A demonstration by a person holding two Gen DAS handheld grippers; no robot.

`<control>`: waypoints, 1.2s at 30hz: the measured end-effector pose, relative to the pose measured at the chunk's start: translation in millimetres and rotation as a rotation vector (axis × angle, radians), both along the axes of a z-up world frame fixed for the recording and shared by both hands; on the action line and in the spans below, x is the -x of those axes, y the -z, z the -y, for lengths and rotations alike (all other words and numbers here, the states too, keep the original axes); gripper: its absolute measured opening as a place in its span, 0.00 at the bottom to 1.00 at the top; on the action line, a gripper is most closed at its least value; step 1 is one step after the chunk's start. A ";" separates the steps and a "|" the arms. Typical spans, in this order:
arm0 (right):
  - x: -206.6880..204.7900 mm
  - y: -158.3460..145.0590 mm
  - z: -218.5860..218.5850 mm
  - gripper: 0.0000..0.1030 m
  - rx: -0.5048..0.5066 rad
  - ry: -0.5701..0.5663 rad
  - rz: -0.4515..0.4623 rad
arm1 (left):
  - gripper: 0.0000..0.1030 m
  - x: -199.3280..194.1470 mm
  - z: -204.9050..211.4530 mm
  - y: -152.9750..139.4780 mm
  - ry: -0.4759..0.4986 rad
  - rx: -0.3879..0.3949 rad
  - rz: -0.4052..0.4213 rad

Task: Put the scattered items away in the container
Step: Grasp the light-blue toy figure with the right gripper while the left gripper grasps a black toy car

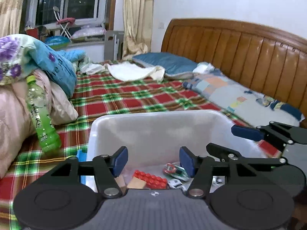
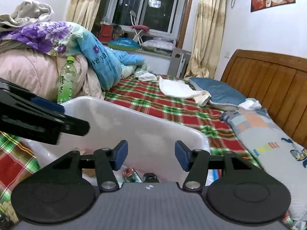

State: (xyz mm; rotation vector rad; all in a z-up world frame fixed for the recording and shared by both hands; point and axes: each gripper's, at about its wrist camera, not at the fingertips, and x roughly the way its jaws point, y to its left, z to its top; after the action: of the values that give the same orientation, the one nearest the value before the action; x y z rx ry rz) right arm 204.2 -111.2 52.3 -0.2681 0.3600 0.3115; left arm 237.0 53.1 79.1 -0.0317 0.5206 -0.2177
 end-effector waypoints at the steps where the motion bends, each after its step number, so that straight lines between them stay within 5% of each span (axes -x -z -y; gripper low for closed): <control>1: 7.9 -2.5 2.3 0.57 -0.001 -0.002 0.009 | 0.67 12.1 -0.9 -2.4 0.002 0.005 0.016; 8: 83.9 4.0 29.6 0.58 -0.059 -0.007 0.012 | 0.72 103.2 -6.9 24.4 -0.023 -0.004 0.018; 16: 143.2 82.0 34.4 0.58 -0.049 0.055 -0.211 | 0.72 171.6 -1.1 103.8 -0.025 -0.045 -0.139; 25: 137.5 110.6 35.1 0.61 -0.022 0.106 -0.270 | 0.72 172.9 -13.2 128.9 -0.071 -0.018 -0.180; 28: 134.1 119.0 37.4 0.58 -0.042 0.107 -0.298 | 0.72 162.3 -18.8 136.8 -0.088 0.006 -0.200; 30: 137.5 117.6 36.4 0.46 -0.046 0.086 -0.296 | 0.72 155.6 -19.4 140.0 -0.090 -0.003 -0.201; 35: 144.5 118.7 30.8 0.46 -0.028 0.064 -0.275 | 0.71 142.7 -19.1 141.9 -0.070 -0.011 -0.178; 36: 144.4 119.0 30.7 0.46 -0.029 0.062 -0.273 | 0.64 140.5 -18.5 142.0 -0.055 -0.011 -0.182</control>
State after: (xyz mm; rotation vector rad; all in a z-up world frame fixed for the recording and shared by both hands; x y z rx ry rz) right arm 59.8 -141.9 -66.7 -0.1853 0.6314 0.2927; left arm 96.5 71.6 -63.0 -0.0549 0.7011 -0.1590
